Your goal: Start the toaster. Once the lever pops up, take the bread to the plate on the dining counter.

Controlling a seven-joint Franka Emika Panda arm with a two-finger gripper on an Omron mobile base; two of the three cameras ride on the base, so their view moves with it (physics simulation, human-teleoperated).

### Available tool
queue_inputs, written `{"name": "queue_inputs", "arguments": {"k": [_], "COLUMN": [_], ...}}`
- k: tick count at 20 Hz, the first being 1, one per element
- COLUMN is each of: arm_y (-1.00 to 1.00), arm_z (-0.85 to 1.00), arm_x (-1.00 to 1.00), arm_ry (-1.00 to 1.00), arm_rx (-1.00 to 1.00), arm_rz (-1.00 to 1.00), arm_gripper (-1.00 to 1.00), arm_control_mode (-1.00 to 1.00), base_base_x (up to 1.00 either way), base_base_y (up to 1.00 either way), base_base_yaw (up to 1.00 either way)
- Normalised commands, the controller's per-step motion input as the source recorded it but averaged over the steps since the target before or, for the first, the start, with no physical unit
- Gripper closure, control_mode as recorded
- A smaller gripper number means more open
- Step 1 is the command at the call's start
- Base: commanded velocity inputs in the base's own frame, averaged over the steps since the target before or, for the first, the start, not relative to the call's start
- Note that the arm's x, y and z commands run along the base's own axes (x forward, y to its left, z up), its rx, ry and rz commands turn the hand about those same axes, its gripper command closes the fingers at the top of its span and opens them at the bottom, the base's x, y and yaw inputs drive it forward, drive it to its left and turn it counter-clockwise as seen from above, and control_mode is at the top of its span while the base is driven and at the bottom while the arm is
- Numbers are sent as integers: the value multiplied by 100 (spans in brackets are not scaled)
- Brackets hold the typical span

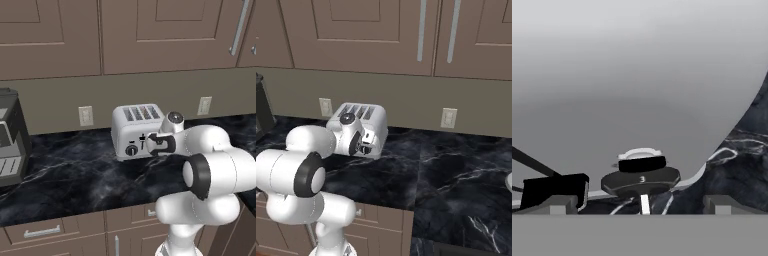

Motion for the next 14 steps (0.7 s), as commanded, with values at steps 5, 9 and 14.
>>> {"name": "queue_inputs", "arguments": {"k": [5, 9, 14], "arm_y": [0, 0, 0], "arm_z": [-8, -6, -7], "arm_x": [0, 0, 0], "arm_ry": [0, 0, 0], "arm_rx": [0, 0, 0], "arm_rz": [0, 0, 0], "arm_gripper": [-100, -100, -100], "arm_control_mode": [-100, -100, -100], "base_base_x": [0, 0, 0], "base_base_y": [0, 0, 0], "base_base_yaw": [0, 0, 0]}}
